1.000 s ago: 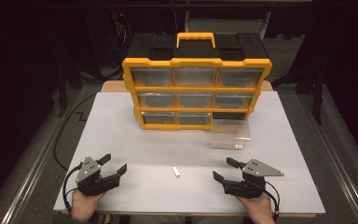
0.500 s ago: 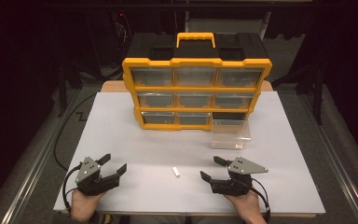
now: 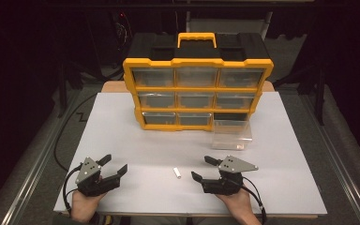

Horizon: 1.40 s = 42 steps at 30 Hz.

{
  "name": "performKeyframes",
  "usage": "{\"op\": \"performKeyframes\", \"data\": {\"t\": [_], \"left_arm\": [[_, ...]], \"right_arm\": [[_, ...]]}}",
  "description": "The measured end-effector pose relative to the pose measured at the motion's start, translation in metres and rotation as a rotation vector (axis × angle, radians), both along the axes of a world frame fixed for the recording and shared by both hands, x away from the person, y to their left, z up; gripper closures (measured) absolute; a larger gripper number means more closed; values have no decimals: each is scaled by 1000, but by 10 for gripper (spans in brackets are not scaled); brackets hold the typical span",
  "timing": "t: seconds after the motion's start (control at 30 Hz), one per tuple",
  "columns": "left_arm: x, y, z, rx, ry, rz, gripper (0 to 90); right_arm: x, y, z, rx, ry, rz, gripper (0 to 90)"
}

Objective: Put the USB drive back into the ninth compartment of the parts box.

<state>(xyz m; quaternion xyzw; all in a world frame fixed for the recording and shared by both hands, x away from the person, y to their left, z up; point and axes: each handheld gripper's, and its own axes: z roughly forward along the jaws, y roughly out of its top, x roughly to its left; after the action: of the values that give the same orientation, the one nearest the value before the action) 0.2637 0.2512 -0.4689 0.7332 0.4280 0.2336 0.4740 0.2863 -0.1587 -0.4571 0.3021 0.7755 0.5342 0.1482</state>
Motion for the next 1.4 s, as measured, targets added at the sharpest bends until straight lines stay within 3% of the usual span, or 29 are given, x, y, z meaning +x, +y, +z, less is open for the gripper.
{"op": "performKeyframes", "data": {"t": [0.33,0.6,0.7,0.93,0.97,1.2,1.27,1.3,1.4], "left_arm": [[0,0,0,-1,-1,0,264],[0,0,0,-1,-2,-1,264],[0,0,0,-1,-2,-2,264],[0,0,0,0,-3,-4,265],[0,0,0,1,-3,-4,265],[0,0,0,0,-4,-5,265],[0,0,0,1,-4,-5,265],[0,0,0,1,-4,-5,265],[0,0,0,1,-4,-5,265]], "right_arm": [[4,19,0,-10,5,31,262],[9,34,2,-39,48,48,293],[13,40,7,-90,79,57,314],[20,48,16,-145,147,51,338],[23,51,19,-177,168,54,347],[30,60,24,-259,209,69,393],[33,63,24,-294,237,75,406],[36,67,24,-335,256,83,409],[38,70,24,-367,275,88,425]]}}
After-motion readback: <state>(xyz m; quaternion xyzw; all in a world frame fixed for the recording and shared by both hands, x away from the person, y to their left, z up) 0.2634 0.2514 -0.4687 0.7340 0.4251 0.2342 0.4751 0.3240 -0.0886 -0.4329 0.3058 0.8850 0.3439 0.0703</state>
